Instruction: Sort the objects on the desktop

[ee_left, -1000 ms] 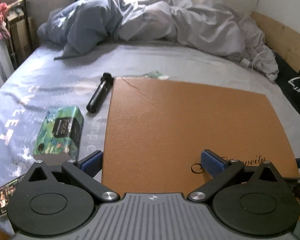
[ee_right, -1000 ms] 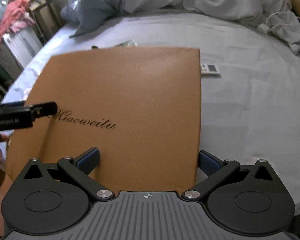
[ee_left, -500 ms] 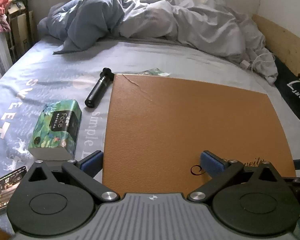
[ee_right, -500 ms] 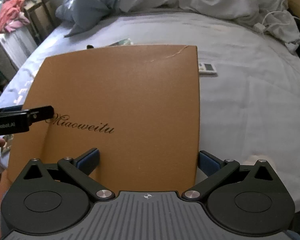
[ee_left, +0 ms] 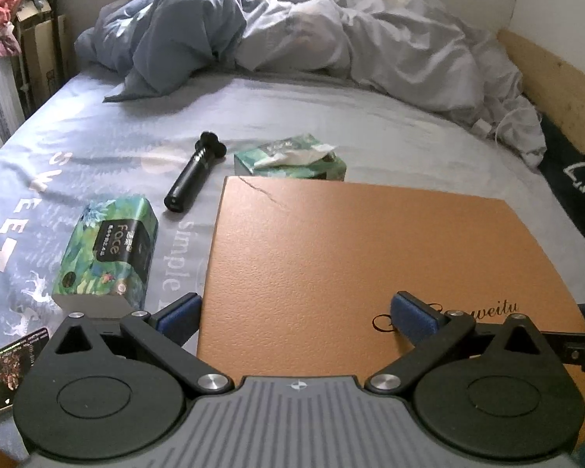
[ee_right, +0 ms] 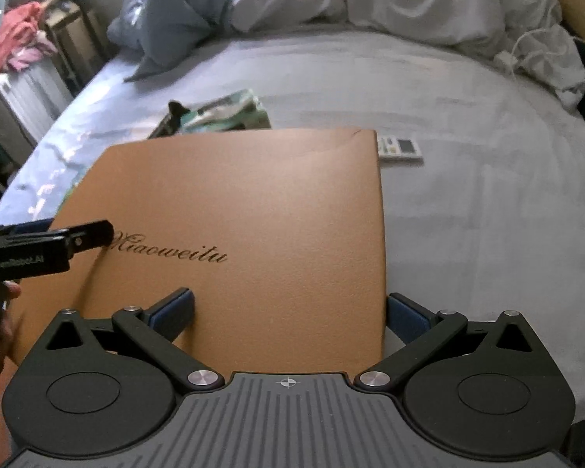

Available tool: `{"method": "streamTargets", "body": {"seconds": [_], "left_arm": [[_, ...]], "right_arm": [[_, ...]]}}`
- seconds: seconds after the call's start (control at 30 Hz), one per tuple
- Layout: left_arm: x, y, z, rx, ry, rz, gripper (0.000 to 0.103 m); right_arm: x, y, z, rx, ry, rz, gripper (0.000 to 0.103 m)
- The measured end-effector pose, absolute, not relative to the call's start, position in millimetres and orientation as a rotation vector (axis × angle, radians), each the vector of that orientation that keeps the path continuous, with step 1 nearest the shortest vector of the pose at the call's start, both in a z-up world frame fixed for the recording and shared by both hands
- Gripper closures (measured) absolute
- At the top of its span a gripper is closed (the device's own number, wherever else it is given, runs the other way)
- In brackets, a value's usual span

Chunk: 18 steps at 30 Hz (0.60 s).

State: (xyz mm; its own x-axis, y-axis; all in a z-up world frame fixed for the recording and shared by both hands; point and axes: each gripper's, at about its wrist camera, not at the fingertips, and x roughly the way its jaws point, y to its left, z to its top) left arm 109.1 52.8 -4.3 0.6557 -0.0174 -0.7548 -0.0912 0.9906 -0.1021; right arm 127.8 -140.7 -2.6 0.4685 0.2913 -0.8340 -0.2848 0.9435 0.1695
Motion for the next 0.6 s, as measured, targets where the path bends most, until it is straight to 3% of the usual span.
{"method": "streamTargets", "body": {"seconds": [0.6], "left_arm": [[92,53,-14,-0.111,0.825,0.045,0.000]], "right_arm": [[111,-141,-11,-0.005,1.005,0.355,0.000]]}}
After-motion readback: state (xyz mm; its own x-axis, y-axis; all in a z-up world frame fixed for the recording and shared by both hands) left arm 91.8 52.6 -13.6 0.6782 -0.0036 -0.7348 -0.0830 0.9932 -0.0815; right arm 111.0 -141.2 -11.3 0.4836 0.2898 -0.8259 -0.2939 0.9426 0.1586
